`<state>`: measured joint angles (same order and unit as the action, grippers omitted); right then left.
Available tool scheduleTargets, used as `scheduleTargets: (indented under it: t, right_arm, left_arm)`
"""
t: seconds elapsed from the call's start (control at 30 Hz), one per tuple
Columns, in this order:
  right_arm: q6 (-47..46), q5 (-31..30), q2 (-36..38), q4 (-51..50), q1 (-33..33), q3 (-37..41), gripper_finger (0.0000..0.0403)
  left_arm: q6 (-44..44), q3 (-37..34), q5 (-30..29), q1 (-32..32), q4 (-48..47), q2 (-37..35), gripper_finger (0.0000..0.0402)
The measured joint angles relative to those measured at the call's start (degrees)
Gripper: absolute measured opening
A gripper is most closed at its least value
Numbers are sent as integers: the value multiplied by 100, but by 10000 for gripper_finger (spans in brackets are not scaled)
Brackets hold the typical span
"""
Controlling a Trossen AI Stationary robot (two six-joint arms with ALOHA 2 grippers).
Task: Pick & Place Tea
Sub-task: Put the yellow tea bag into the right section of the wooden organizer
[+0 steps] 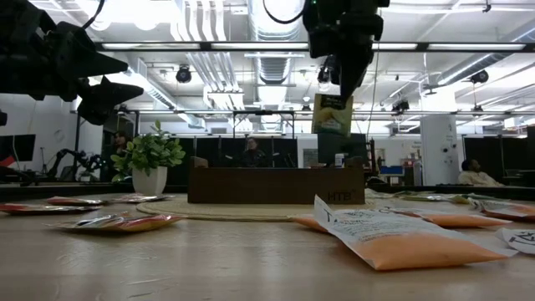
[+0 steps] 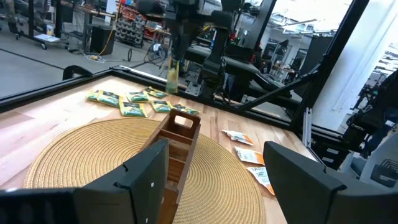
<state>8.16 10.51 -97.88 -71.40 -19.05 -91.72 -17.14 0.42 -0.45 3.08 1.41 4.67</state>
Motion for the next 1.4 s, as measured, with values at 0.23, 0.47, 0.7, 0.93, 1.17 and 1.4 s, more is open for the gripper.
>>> scheduleTargets:
  t: [0.23, 0.47, 0.7, 0.93, 1.17, 1.4]
  right_arm:
    - [-46, 19, -130, 280, 214, -4, 8]
    - [-92, 1, -400, 454, 337, -4, 8]
    - [-46, -3, -622, 441, 422, -1, 8]
    - [72, -7, -634, 427, 431, 0, 8]
    - [88, -25, -632, 409, 431, 49, 8]
    - [175, -115, -632, 437, 431, 241, 8]
  left_arm:
    - [1, 1, 1, -1, 0, 0, 257]
    - [1, 1, 1, 1, 0, 0, 257]
    - [1, 1, -1, 0, 0, 0, 257]
    - [0, -1, 1, -1, 0, -1, 257]
    - [1, 0, 1, 0, 0, -1, 257]
    - [1, 1, -2, -1, 0, 0, 257]
